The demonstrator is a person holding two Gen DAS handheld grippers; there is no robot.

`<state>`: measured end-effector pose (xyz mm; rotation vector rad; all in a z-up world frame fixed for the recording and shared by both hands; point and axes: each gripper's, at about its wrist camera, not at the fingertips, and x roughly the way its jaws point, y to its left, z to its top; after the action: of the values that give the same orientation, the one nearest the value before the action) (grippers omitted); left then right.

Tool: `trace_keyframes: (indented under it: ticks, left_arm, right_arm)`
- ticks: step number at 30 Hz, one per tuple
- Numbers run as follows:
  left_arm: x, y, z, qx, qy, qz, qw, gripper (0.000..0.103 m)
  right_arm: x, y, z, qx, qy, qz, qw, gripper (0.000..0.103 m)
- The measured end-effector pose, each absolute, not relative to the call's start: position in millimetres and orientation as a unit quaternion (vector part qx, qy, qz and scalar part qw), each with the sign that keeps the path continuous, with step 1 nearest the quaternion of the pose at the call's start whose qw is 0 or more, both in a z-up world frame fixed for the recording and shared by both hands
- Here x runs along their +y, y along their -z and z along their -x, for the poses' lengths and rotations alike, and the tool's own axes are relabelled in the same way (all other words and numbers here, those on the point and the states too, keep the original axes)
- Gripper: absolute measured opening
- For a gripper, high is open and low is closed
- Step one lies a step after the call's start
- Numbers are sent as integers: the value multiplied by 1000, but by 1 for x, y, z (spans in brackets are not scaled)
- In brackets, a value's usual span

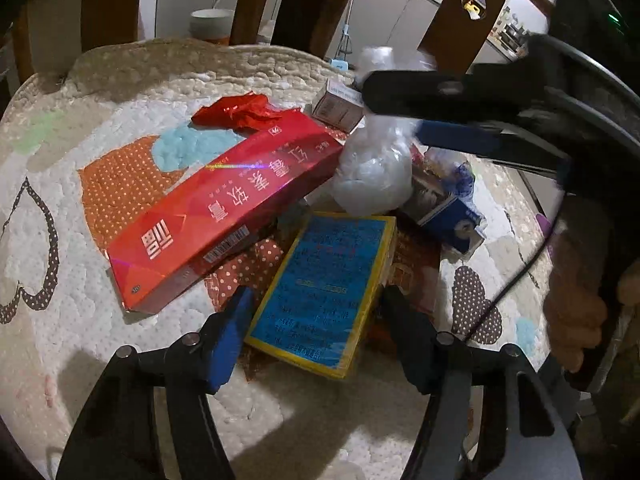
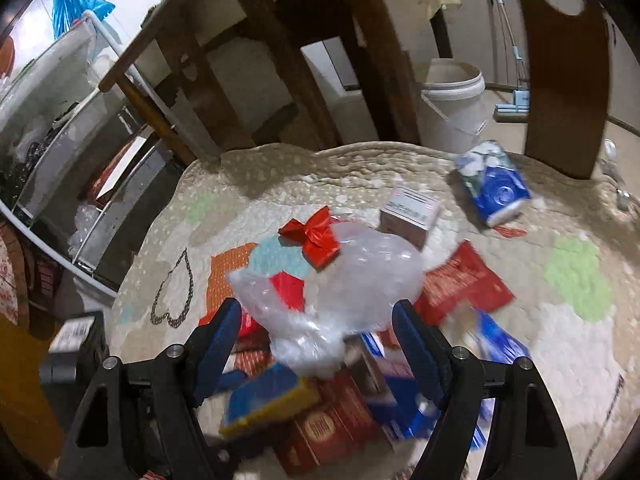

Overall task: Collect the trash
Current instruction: 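Grasp the clear plastic bag with the right tool while the left grasps the yellow box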

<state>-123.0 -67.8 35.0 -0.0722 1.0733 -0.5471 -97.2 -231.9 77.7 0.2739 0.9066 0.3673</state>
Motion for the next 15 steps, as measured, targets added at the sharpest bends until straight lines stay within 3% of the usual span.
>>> trace_keyframes:
  ticks: [2,3,4,7,10,15]
  left_arm:
    - [-66,-37,125,504,258,45,823,62]
    - [-64,-39,126,504,258,49,823,61]
    - [-63,-41,128,503,259,52,823,47]
    - [-60,-53,135,492,257,51,830,32]
    - [-60,-63,138,485,246,49,838,25]
    - [-57,-70,144,486,237,55,840,20]
  right_arm:
    - [-225,-75,91,437,-179,-123,873,66]
    - [-223,-73,88,442,-185,-123,869,40]
    - [-221,-71,86,449,-190,-129,864,25]
    - [-228,-71,86,448,-200,-152,858,20]
    - [-237,-77,92,438,-202,-167,860,11]
    - [-259,-99,111,407,-207,-190,869,9]
